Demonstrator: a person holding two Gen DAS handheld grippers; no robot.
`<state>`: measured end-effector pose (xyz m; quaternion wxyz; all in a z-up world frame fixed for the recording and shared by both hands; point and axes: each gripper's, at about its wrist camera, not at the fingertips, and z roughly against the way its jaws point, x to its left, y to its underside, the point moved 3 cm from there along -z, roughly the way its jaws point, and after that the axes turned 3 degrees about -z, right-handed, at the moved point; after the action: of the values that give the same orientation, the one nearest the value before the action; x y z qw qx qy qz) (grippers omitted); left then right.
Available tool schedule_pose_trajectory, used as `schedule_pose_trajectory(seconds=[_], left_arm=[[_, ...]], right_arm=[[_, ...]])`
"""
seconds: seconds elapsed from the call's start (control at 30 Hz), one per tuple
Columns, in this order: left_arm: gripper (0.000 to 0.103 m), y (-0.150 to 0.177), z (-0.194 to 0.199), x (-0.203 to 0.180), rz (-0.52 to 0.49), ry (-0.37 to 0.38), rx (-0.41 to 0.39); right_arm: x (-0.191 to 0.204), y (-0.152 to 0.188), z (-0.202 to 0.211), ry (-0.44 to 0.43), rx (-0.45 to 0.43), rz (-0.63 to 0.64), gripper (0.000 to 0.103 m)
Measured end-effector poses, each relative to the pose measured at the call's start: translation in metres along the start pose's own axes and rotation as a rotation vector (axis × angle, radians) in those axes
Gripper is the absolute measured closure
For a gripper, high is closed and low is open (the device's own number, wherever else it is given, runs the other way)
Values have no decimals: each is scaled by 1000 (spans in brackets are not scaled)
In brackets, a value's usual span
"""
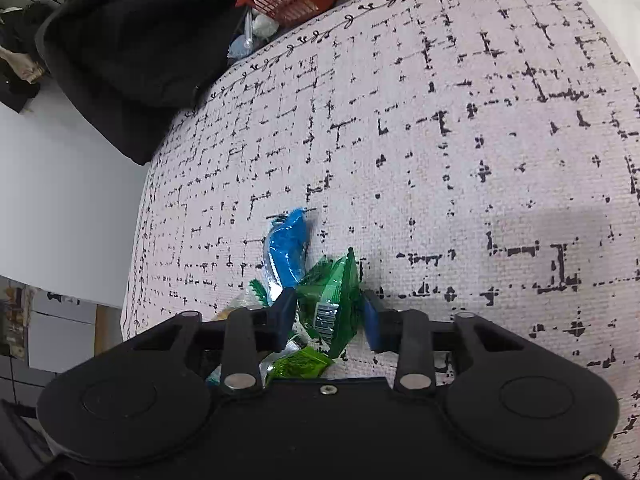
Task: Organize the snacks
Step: 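Grasp the green triangular candy with the right tool while the left tool grasps the green-wrapped cake, then carry both snacks over the cardboard box and open both tools to release them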
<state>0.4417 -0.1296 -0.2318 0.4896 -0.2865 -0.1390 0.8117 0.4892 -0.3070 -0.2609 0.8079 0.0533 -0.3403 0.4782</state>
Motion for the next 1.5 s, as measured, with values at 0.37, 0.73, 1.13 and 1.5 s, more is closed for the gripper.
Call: schedule_pose_trajectory(seconds=[0.37, 0.73, 1.13, 1.5], left_arm=[[83, -12, 35, 7, 21, 59, -44], [84, -16, 78, 19, 20, 54, -111], [84, -32, 127, 51, 41, 24, -191], [84, -50, 164, 96, 83, -4, -254]], right_arm=[[13, 1, 20, -28, -54, 50, 75], [33, 8, 46, -105, -84, 116, 78], [75, 29, 72, -208, -103, 218, 78], [119, 65, 75, -241, -89, 328, 78]])
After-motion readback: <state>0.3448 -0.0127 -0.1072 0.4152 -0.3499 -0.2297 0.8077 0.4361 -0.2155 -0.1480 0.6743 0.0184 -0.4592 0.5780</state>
